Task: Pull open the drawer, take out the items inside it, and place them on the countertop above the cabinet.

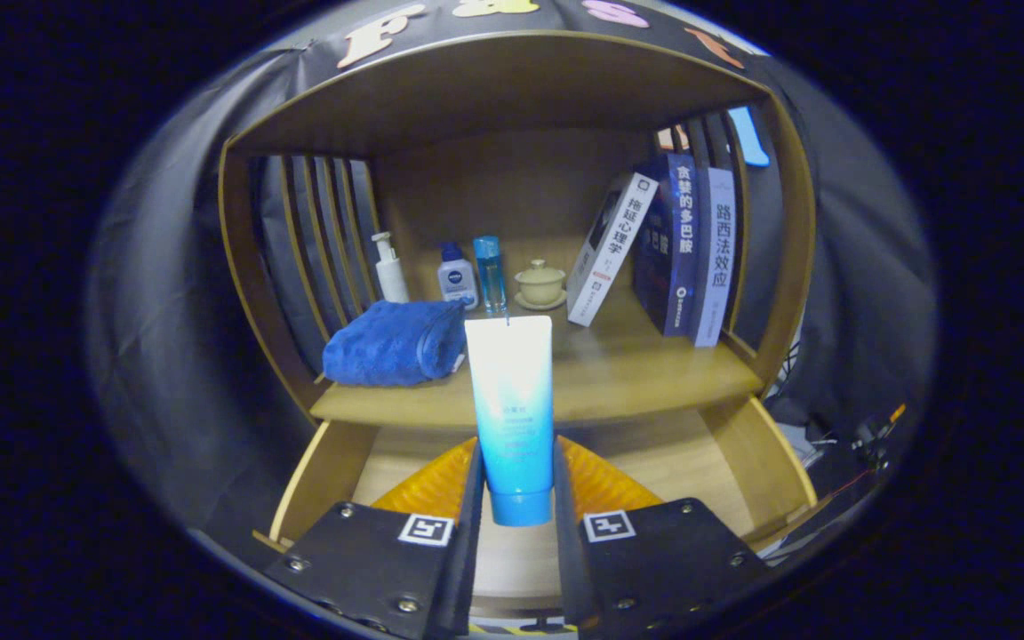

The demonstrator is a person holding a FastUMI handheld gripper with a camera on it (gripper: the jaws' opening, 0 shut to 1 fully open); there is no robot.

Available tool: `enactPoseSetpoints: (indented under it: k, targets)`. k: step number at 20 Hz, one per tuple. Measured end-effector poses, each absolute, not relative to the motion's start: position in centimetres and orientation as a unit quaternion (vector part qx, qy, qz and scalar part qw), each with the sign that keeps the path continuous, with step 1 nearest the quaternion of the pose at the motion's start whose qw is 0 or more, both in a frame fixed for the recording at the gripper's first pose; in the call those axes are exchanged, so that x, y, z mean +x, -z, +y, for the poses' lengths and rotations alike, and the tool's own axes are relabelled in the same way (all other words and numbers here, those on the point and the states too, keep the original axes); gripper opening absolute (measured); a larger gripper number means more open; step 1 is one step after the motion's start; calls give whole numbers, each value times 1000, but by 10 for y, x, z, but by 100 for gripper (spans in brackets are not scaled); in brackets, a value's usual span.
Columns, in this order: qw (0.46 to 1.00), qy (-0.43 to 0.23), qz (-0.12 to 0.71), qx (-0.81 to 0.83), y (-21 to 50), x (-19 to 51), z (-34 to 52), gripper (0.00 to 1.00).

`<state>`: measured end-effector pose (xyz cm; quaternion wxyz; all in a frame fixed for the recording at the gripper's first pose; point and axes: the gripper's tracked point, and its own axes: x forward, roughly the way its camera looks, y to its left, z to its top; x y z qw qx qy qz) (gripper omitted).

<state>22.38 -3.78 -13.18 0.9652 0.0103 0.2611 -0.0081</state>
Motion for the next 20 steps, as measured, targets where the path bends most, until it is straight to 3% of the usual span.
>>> enactPoseSetpoints:
  k: [11,20]
  targets:
    - [966,25,258,20,173,328,-35,39]
    - [965,38,257,25,197,360,-36,41]
